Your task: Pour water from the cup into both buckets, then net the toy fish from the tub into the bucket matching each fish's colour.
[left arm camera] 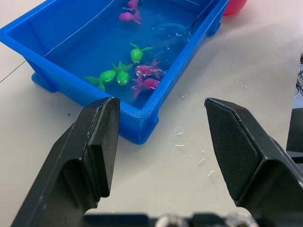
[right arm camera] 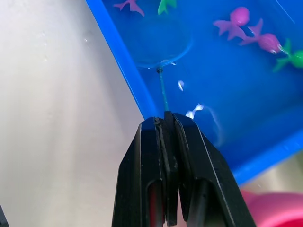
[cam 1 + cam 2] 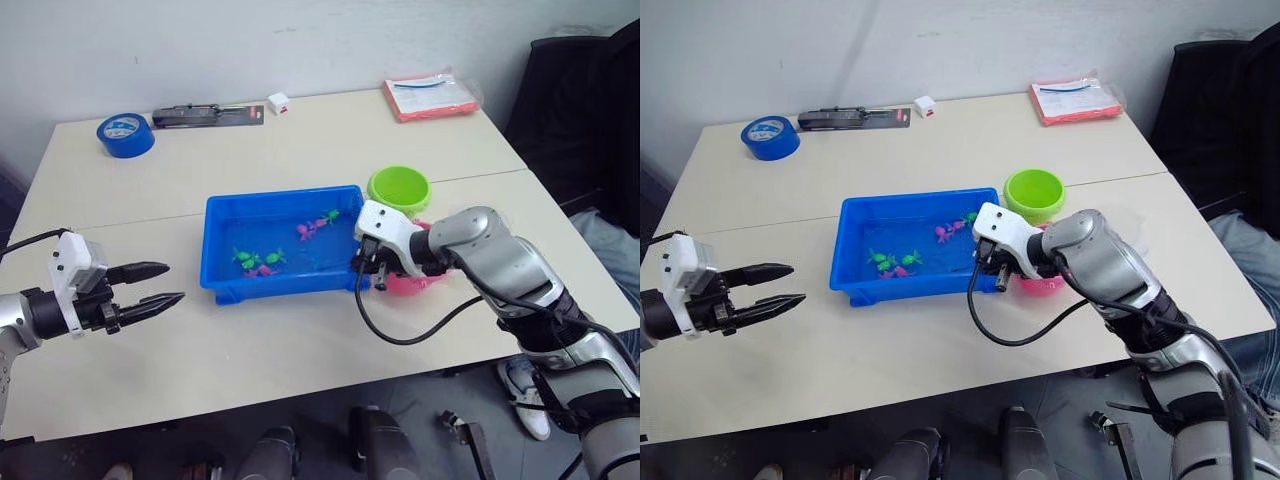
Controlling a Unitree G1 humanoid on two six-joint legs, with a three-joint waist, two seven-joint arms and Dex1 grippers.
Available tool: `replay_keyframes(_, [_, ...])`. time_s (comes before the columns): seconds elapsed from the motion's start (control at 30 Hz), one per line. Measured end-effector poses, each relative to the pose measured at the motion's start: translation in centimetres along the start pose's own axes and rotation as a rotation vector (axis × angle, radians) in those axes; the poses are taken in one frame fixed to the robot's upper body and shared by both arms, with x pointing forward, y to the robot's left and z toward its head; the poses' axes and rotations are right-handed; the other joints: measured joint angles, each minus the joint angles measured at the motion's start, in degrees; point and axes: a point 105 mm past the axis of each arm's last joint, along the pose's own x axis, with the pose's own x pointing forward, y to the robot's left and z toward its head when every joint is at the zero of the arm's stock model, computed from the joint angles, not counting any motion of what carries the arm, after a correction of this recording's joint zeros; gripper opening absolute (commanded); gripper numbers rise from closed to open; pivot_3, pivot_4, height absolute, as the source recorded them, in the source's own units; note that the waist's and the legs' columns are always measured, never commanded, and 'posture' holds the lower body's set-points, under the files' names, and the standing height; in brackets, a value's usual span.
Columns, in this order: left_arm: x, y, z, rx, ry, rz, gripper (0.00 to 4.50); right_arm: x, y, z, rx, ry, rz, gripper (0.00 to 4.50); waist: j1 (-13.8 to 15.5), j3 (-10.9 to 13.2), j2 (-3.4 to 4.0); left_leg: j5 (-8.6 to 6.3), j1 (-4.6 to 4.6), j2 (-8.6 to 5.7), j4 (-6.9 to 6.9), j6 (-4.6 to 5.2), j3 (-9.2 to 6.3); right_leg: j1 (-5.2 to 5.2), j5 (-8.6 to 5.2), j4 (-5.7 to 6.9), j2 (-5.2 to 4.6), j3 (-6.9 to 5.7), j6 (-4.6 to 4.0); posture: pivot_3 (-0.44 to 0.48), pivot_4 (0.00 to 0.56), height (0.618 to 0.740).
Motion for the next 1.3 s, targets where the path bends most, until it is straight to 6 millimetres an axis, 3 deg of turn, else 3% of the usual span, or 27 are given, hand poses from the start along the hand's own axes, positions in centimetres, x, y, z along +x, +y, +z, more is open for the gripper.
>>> replay_keyframes(0.23, [-0.5,0.0,-0.2,-0.007,0.008,0.019,3.1,0.5,0.0,0.1,-0.039,0.025,-0.013,0.78,0.0,0.0,0.01,0.0,0.0,0.0,-0.01,0.0,0.0,0.0,0.0,-0.01,0.0,0.0,0.0,0.0,0.15,0.74])
replay_keyframes(0.5, [-0.9,-0.1,-0.6,-0.02,0.018,0.028,3.1,-0.7,-1.7,-0.6,-0.063,0.077,-0.077,0.78,0.1,0.0,0.02,0.0,0.0,-0.01,0.0,0.0,-0.01,0.0,0.0,-0.01,-0.01,-0.01,0.0,0.0,0.15,0.74])
replay_keyframes(0.87, [0.3,0.0,0.2,0.001,-0.009,0.002,3.1,-1.6,-2.7,-1.7,-0.007,0.124,-0.14,0.78,0.0,0.0,0.02,0.0,0.0,-0.01,0.0,0.0,0.0,0.01,0.0,-0.01,0.0,0.0,0.0,0.0,0.15,0.74])
replay_keyframes(1.3, [0.7,-0.3,0.1,-0.004,-0.008,-0.012,3.1,0.8,-3.0,-1.3,0.093,0.084,-0.179,0.78,0.0,0.0,0.02,0.0,0.0,-0.01,0.0,0.0,0.0,0.0,0.0,0.0,0.0,0.0,0.0,0.0,0.15,0.74])
